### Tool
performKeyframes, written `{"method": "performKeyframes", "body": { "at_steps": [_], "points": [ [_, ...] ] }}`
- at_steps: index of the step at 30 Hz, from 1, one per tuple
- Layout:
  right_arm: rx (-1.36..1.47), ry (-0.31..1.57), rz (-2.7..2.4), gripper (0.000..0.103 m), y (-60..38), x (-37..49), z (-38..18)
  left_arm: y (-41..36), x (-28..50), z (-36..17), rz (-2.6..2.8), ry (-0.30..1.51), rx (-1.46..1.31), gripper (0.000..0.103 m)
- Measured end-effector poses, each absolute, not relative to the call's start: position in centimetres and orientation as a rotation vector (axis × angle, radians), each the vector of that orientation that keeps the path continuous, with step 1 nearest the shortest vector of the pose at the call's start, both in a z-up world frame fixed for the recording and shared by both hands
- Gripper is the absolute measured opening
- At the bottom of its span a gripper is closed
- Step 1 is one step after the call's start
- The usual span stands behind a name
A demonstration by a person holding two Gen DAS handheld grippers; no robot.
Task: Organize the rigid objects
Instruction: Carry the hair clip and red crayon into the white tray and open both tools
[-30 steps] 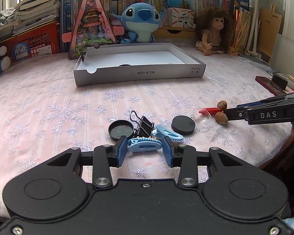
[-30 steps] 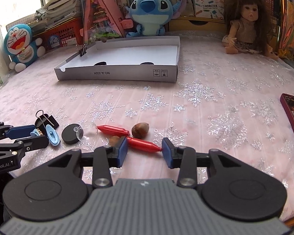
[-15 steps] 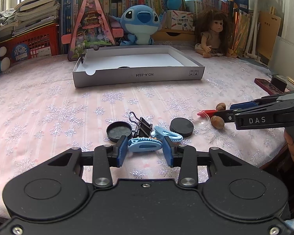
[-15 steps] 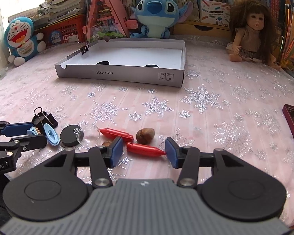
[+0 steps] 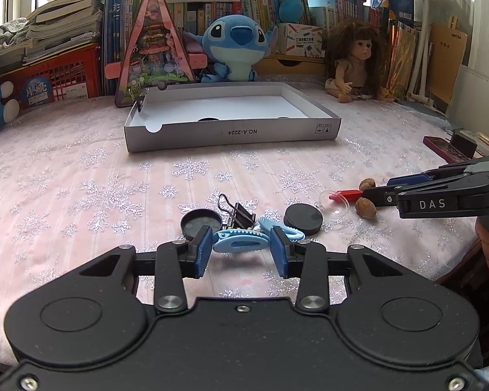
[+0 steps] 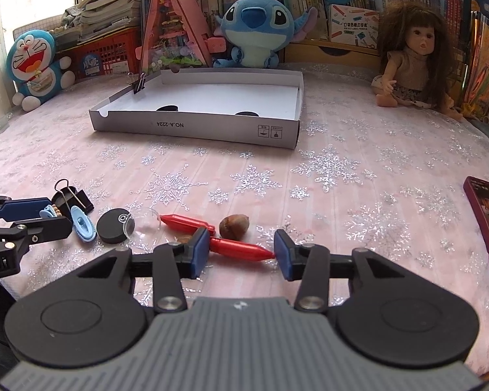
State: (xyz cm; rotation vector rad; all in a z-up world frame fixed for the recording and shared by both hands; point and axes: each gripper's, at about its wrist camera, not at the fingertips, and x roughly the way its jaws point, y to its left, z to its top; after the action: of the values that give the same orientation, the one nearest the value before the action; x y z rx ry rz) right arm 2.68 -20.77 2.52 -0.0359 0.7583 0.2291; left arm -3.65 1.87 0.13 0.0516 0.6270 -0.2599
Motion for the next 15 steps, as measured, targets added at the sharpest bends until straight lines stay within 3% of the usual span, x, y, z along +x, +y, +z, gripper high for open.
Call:
{"method": "performKeyframes", "body": {
  "at_steps": [15],
  "points": [
    [-0.032, 0.702, 0.156, 0.049, -22.5, 3.5, 3.6, 3.3, -2.1, 1.5, -0.212, 0.595, 0.021, 0.037]
  ]
}}
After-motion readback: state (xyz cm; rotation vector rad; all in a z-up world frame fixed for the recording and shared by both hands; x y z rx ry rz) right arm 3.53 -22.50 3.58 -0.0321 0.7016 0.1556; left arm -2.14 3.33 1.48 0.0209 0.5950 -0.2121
